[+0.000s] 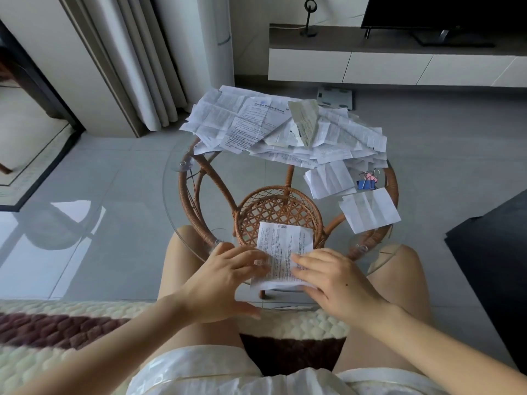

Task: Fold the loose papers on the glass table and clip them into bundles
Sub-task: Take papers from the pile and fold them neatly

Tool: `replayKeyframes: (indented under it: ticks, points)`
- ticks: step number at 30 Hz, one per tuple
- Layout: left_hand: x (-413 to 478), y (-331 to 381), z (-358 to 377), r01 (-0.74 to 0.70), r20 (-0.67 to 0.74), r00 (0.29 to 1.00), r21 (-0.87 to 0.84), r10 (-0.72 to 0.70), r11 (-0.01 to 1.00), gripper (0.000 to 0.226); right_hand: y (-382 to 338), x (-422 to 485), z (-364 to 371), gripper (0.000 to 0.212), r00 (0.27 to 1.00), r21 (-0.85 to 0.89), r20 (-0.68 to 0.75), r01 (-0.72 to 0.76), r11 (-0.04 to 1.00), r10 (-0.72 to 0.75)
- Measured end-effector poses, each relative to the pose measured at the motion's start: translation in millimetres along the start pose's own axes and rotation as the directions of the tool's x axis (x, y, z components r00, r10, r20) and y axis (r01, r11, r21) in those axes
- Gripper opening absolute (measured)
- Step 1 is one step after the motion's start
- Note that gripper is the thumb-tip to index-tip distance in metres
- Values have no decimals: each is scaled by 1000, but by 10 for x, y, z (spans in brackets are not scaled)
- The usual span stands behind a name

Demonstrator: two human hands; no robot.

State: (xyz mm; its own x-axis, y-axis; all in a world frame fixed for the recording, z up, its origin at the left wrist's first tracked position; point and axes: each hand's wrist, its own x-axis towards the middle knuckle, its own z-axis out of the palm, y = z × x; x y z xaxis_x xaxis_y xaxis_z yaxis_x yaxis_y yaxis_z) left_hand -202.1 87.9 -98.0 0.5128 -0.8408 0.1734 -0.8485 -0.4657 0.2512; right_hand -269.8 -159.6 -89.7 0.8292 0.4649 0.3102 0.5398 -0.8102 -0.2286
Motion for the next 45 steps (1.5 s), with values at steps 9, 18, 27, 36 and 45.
replayKeyframes:
  ticks: [9,18,27,36,45]
  points:
    - [354,242,181,507,-410,708,-270,-575,818,52,-9,289,-33,33,810,265,-152,-518,813,566]
    - [509,278,267,723,-344,635,-50,-692,689,54,28,449,-26,18,716,198,-60,-674,711,695]
    - [545,289,240,748,-331,640,59,-694,661,44,7,516,-44,22,704,145,-16,-701,698,710]
    - [611,284,189,122,-272,959,144,-80,982,28,20,572,-48,19,705,90,23,-707,701,708]
    - [602,287,137,210,-149,969,77,-197,975,60,16,577,-50,22,706,86,30,-707,702,708]
